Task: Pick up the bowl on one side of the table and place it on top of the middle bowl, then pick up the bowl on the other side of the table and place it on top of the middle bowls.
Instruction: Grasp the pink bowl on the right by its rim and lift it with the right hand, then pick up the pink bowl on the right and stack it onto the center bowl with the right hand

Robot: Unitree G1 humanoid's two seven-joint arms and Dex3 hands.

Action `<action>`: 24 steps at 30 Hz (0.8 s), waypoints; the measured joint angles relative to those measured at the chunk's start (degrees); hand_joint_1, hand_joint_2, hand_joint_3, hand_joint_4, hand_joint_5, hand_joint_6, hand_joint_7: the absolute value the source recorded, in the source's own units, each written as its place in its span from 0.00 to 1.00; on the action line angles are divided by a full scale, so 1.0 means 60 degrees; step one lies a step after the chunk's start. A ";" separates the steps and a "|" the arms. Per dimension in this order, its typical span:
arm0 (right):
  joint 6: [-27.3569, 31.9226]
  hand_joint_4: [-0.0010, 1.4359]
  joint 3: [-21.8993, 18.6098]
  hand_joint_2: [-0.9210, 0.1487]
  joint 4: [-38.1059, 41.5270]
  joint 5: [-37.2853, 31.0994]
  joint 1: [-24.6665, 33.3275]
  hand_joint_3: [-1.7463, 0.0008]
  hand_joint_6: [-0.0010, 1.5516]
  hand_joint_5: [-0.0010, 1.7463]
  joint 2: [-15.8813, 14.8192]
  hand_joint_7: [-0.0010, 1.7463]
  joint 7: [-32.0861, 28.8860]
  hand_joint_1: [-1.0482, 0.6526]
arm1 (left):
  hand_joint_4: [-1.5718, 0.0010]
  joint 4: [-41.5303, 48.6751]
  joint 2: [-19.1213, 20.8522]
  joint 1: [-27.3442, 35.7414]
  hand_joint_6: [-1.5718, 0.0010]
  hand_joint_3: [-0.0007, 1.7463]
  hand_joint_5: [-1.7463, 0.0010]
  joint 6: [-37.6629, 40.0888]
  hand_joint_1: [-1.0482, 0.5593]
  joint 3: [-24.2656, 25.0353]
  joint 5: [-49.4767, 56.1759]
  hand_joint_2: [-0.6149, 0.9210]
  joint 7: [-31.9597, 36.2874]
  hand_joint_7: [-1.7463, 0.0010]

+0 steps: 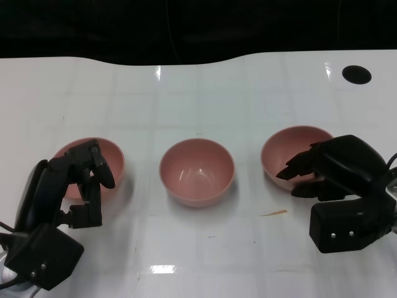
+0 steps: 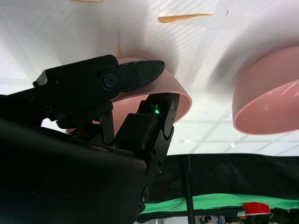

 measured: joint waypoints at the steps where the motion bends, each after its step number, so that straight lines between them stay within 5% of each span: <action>1: 0.0000 0.53 0.0003 0.00 0.0010 -0.0020 -0.0001 0.79 0.53 1.00 0.0009 0.57 -0.0083 0.46 | 0.35 -0.0001 -0.0002 0.0000 0.52 1.00 0.00 0.0000 0.57 0.0000 -0.0009 0.61 0.0000 0.00; 3: -0.0039 0.54 0.0009 0.00 0.0040 -0.0061 -0.0002 0.78 0.44 1.00 0.0023 0.77 -0.0288 0.46 | 0.35 -0.0002 -0.0016 0.0001 0.52 1.00 0.00 0.0000 0.57 0.0000 -0.0031 0.61 0.0000 0.00; 7: -0.0127 0.53 0.0027 0.00 0.0084 -0.0118 -0.0001 0.76 0.32 1.00 0.0070 0.96 -0.0621 0.46 | 0.35 -0.0003 -0.0034 0.0000 0.52 1.00 0.00 0.0000 0.57 0.0000 -0.0041 0.61 0.0000 0.00; 24: -0.0654 0.53 0.0002 0.00 0.0158 -0.0261 -0.0001 0.70 0.32 1.00 0.0088 1.00 -0.1559 0.47 | 0.34 0.0000 0.0002 -0.0003 0.52 1.00 0.00 0.0000 0.57 -0.0003 0.0012 0.62 -0.0001 0.00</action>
